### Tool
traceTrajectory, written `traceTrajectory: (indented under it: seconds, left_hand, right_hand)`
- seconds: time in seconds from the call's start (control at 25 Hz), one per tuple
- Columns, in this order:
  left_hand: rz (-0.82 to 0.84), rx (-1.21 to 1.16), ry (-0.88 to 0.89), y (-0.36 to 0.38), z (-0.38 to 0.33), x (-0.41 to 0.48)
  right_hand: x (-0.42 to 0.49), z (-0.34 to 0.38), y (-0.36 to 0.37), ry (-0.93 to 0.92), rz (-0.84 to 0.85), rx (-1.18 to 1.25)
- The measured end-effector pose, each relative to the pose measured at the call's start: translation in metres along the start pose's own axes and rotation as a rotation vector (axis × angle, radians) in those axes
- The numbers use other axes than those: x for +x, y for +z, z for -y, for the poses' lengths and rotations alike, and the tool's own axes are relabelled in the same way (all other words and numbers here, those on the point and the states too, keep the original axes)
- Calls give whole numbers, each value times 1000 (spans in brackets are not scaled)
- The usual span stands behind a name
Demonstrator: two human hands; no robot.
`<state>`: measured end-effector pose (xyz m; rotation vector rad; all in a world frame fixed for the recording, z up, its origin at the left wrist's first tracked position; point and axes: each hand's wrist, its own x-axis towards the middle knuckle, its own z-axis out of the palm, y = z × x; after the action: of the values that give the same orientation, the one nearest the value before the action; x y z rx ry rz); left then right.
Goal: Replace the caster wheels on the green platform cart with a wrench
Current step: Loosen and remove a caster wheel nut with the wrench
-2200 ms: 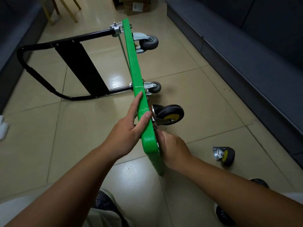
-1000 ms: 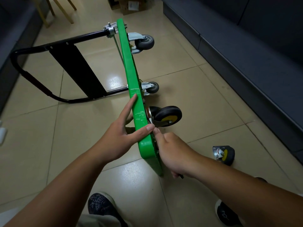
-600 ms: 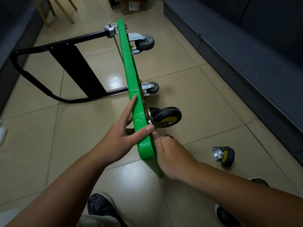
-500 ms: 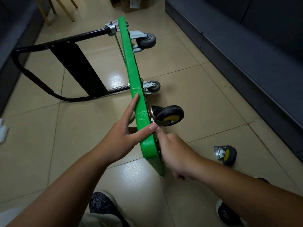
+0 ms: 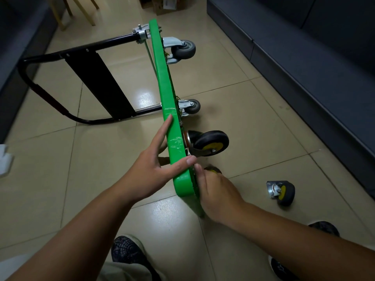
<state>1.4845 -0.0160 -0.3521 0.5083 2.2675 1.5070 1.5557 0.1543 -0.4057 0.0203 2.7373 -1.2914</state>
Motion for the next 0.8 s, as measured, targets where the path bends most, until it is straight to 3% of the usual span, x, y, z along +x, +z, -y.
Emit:
traceTrajectory:
  seconds: [0.2, 0.36, 0.48, 0.64, 0.8]
  left_hand:
    - [-38, 5, -12, 4, -2, 2]
    - [-48, -31, -9, 5, -5, 4]
    - [-36, -47, -9, 1, -6, 3]
    - [-15, -33, -3, 0, -5, 3]
    - [-14, -49, 2, 0, -2, 4]
  right_hand:
    - [31, -38, 27, 17, -74, 120]
    - [21, -37, 12, -87, -85, -73]
    - [-7, -43, 2, 113, -80, -167]
    - [-4, -3, -42, 539, 78, 346]
    - [11, 45, -70, 638, 359, 442]
